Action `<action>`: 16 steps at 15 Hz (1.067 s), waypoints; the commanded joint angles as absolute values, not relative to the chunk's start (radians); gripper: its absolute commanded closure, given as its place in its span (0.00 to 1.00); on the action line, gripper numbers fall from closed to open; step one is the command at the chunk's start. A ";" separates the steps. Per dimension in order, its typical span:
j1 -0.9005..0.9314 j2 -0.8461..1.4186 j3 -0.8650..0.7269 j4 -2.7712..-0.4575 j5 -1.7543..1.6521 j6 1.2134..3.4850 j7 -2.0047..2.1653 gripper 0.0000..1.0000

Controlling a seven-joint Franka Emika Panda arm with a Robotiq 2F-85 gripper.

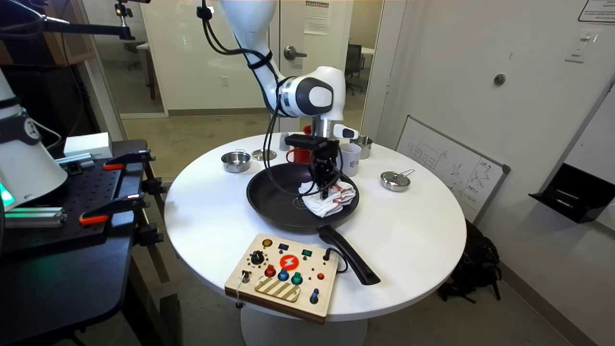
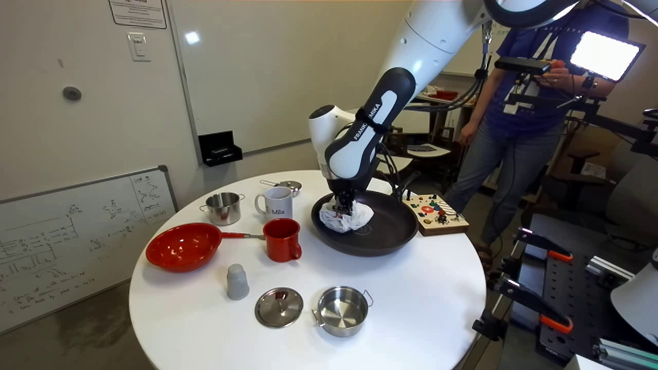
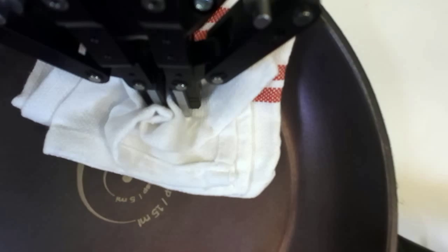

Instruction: Use the towel to wipe the inside of the pan

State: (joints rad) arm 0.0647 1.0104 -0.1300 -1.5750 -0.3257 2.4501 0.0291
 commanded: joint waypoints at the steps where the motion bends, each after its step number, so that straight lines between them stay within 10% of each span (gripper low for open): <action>1: 0.031 1.103 -0.146 -1.538 -0.293 2.489 0.050 0.98; 16: -0.097 1.019 -0.110 -1.711 -0.139 2.504 0.020 0.98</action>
